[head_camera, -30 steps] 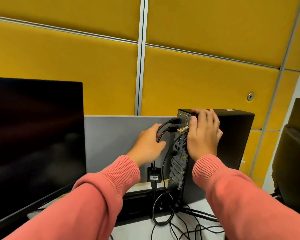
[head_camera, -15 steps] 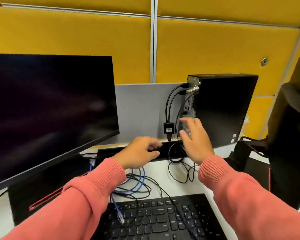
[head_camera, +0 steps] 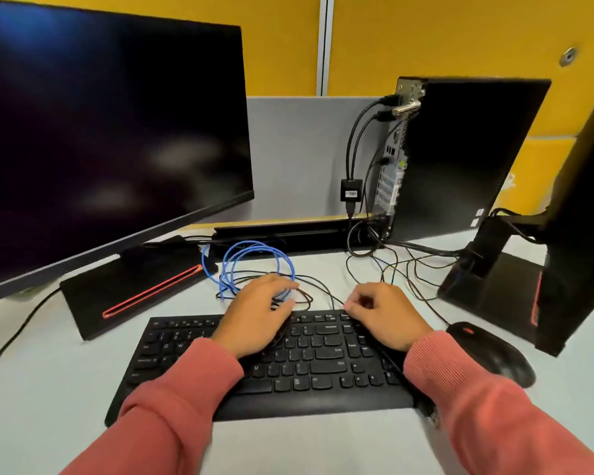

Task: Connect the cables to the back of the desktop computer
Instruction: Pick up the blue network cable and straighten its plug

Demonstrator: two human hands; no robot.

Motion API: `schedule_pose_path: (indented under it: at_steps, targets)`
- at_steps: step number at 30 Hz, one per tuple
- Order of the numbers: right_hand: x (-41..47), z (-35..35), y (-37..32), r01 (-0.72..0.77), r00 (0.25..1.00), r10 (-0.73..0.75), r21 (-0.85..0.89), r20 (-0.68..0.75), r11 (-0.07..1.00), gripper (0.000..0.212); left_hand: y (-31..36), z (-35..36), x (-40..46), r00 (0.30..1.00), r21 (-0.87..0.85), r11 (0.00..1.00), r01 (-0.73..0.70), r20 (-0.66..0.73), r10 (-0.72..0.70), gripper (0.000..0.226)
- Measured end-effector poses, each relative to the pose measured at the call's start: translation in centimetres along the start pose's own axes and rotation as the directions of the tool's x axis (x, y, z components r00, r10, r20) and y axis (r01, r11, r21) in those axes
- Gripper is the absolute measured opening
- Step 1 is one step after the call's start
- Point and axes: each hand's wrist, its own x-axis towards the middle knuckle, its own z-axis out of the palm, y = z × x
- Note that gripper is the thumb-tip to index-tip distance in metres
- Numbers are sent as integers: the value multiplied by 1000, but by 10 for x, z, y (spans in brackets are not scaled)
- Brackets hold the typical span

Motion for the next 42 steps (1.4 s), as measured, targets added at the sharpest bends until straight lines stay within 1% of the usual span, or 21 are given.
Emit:
schedule_pose_path:
  at_steps: [3,6,8,9,11,13,15,17,20,22,23,25,27,28,29,30,31,33,34,38,42]
  targets:
    - [0,-1,3,-36,999,36,80,-7,996,14,3,-5,-7,982,-129,991,24,-183,-47,27]
    - [1,-5,5,-69,995,84,207,-62,976,14,3,-13,-11,897,-280,960,-8,-426,-116,27]
    - [2,-8,4,-91,986,129,310,-105,946,14,-1,-19,-12,831,-263,965,0,-536,-146,28]
    - [4,-10,4,-99,981,154,369,-121,924,14,-4,-20,-12,812,-247,969,30,-559,-168,29]
    - [7,-12,4,-117,969,204,470,-138,875,15,-12,-21,-9,810,-288,948,134,-519,-272,35]
    - [9,-14,4,-137,956,251,532,-149,836,16,-16,-20,-8,827,-357,906,230,-419,-375,43]
    - [11,-16,3,-156,947,283,549,-154,821,17,-17,-20,-7,851,-357,896,266,-350,-392,48]
    - [11,-19,1,-170,955,265,490,-133,855,16,-15,-19,-7,876,-342,901,267,-302,-375,50]
    - [16,-20,-1,-168,975,200,268,-98,949,15,-15,-15,-6,898,-285,922,260,-280,-340,45]
    - [22,-22,-8,-113,976,134,126,-172,986,6,-14,-13,-5,901,-340,911,234,-277,-334,44]
    - [26,-22,-16,-66,974,80,71,-211,995,9,-13,-14,-5,902,-379,900,216,-275,-332,45]
    - [37,-21,-33,59,976,-47,51,-212,997,33,-11,-16,-6,914,-470,868,163,-258,-312,46]
    - [50,-17,-54,164,981,-158,53,-108,985,52,-6,-18,-7,935,-557,823,112,-222,-277,44]
    - [57,-14,-62,213,976,-212,21,-43,977,52,-3,-19,-8,942,-577,812,92,-213,-259,43]
    - [64,-11,-68,262,965,-261,-30,13,965,41,-1,-19,-9,945,-588,805,80,-213,-249,40]
    - [69,-10,-75,283,959,-279,-81,56,956,22,-1,-19,-8,941,-601,796,72,-224,-255,38]
    - [73,-12,-82,293,955,-286,-99,75,951,10,-1,-20,-8,933,-623,779,66,-238,-269,35]
    - [83,-18,-89,278,960,-275,-60,49,959,30,-4,-21,-6,917,-667,742,66,-253,-309,31]
    - [86,-23,-93,256,967,-256,1,11,967,34,-5,-23,-5,911,-680,729,74,-251,-326,28]
    - [96,-52,-104,209,966,-154,274,-209,939,40,-5,-28,-4,884,-716,695,64,-283,-373,17]
    - [90,-76,-101,111,958,49,521,-284,847,41,-12,-28,-3,857,-713,698,76,-312,-411,18]
